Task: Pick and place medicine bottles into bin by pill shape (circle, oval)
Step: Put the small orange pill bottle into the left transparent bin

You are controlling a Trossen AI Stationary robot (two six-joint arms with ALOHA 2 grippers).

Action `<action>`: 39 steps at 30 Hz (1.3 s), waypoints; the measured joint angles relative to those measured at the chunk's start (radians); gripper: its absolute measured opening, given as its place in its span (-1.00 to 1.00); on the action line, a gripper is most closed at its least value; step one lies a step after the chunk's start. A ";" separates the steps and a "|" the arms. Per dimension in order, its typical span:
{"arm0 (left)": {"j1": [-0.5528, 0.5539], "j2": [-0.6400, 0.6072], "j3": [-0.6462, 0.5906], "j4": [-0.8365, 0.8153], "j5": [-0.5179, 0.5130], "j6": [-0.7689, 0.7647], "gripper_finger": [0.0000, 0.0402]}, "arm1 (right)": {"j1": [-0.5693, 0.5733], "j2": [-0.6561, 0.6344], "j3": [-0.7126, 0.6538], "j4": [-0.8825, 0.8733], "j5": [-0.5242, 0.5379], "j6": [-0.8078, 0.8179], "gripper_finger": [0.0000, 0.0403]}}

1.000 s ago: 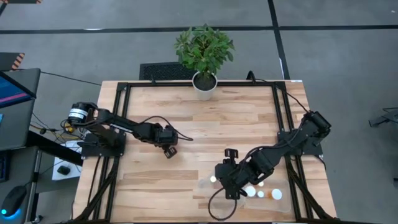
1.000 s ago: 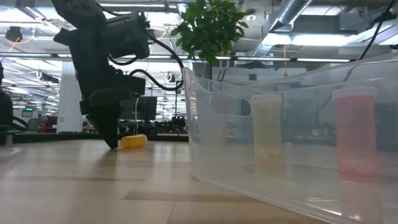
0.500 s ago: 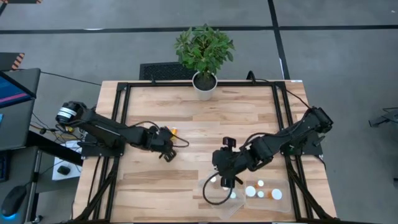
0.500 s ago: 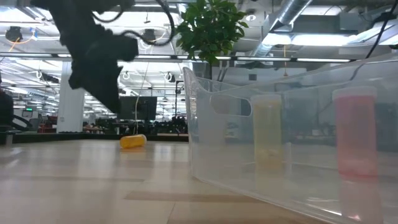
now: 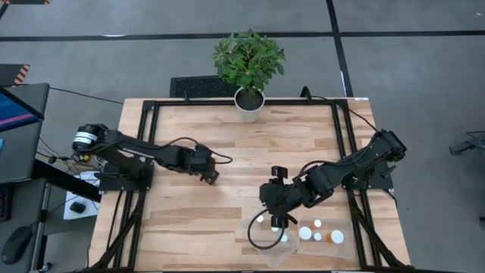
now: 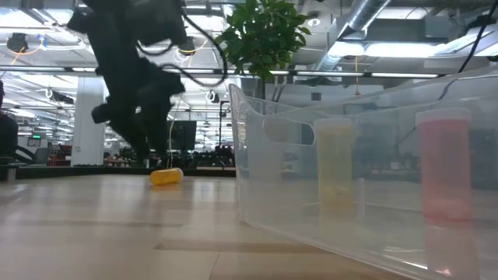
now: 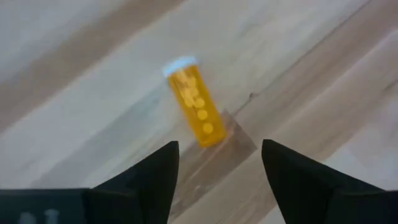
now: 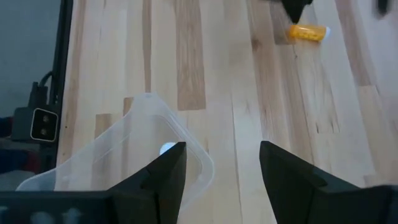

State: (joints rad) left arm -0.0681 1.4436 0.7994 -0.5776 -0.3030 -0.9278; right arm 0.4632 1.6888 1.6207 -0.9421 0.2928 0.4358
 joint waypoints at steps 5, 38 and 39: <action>0.000 0.082 0.000 0.019 -0.007 -0.031 0.11 | 0.003 -0.001 0.000 -0.002 -0.003 -0.001 0.04; 0.070 0.161 0.000 0.104 0.089 0.068 -0.62 | 0.028 -0.004 0.001 -0.012 -0.005 0.001 0.04; 0.065 0.150 0.000 0.105 0.095 0.070 -0.60 | 0.027 -0.007 0.001 -0.011 -0.005 0.000 0.04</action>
State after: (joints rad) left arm -0.0027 1.5940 0.7990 -0.4724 -0.2084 -0.8581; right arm 0.4900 1.6820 1.6215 -0.9534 0.2874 0.4362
